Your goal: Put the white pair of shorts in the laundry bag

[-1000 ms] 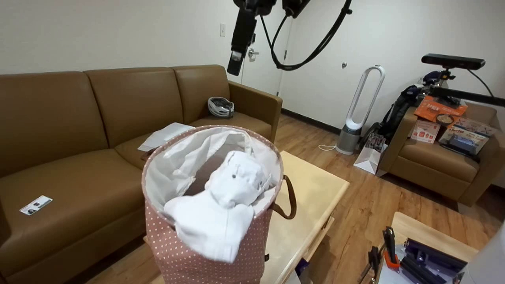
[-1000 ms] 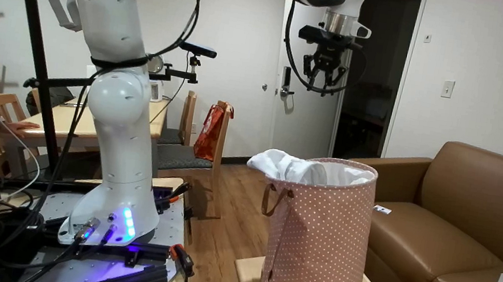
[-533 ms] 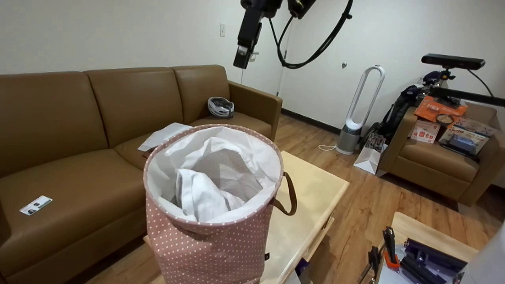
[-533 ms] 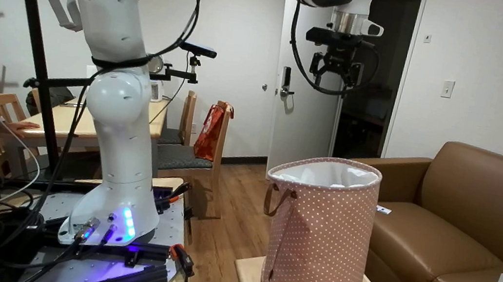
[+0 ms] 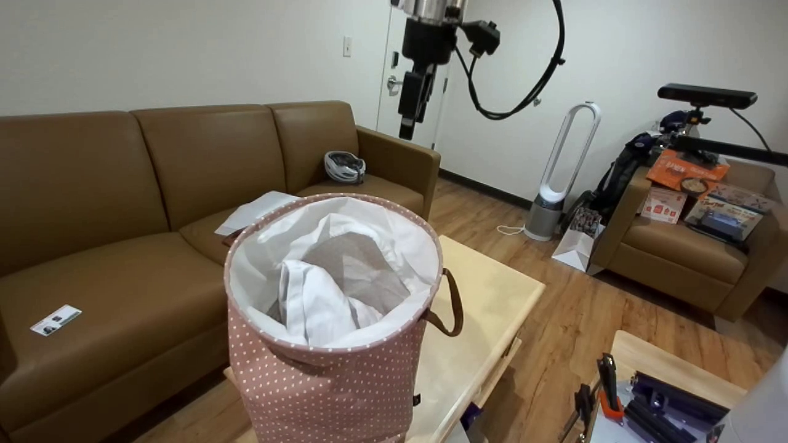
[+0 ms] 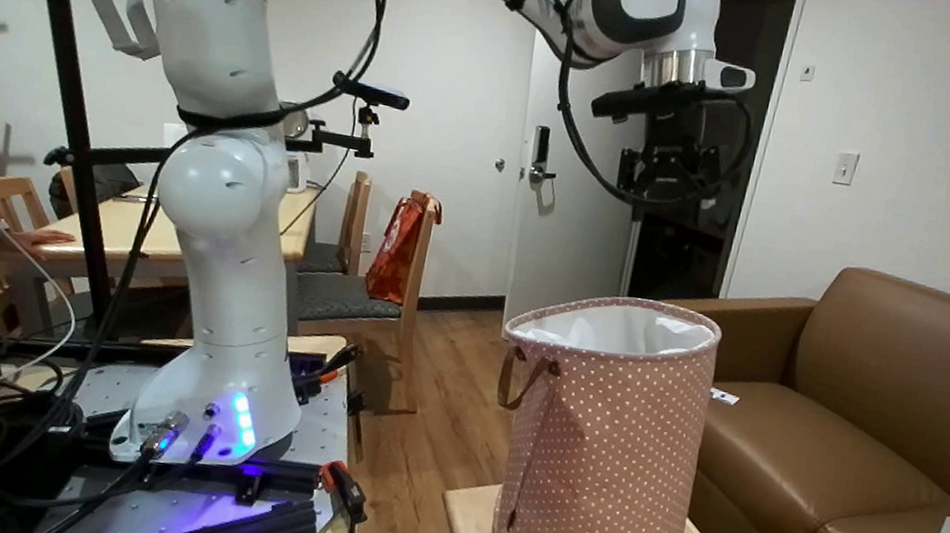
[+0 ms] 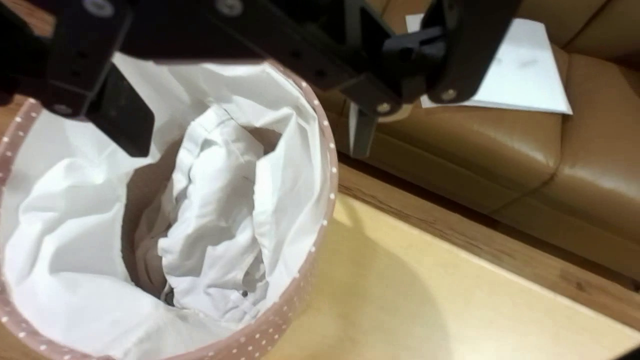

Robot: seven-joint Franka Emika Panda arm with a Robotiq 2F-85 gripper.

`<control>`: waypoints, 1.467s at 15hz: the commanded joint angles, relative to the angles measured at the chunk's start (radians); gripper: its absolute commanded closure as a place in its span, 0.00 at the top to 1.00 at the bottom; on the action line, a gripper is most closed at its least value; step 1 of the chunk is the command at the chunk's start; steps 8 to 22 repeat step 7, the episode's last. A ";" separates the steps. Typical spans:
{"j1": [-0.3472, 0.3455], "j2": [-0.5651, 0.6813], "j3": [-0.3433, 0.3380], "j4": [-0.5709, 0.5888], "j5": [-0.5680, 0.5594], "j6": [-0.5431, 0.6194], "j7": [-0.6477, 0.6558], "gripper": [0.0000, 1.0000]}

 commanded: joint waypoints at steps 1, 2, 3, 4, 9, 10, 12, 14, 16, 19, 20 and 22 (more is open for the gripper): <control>-0.021 0.036 0.004 -0.102 -0.084 0.113 0.171 1.00; -0.022 0.050 0.001 -0.123 -0.061 0.133 0.197 1.00; -0.023 0.061 -0.002 -0.141 0.000 0.147 0.203 1.00; -0.019 0.051 0.003 -0.107 -0.035 0.104 0.160 1.00; -0.022 0.074 0.002 -0.130 -0.022 0.127 0.189 1.00; -0.022 0.074 0.002 -0.130 -0.022 0.127 0.189 1.00; -0.022 0.074 0.002 -0.130 -0.022 0.127 0.189 1.00; -0.022 0.074 0.002 -0.130 -0.022 0.127 0.189 1.00; -0.022 0.074 0.002 -0.130 -0.022 0.127 0.189 1.00; -0.022 0.074 0.002 -0.130 -0.022 0.127 0.189 1.00; -0.022 0.074 0.002 -0.130 -0.022 0.127 0.189 1.00; -0.022 0.074 0.002 -0.130 -0.022 0.127 0.189 1.00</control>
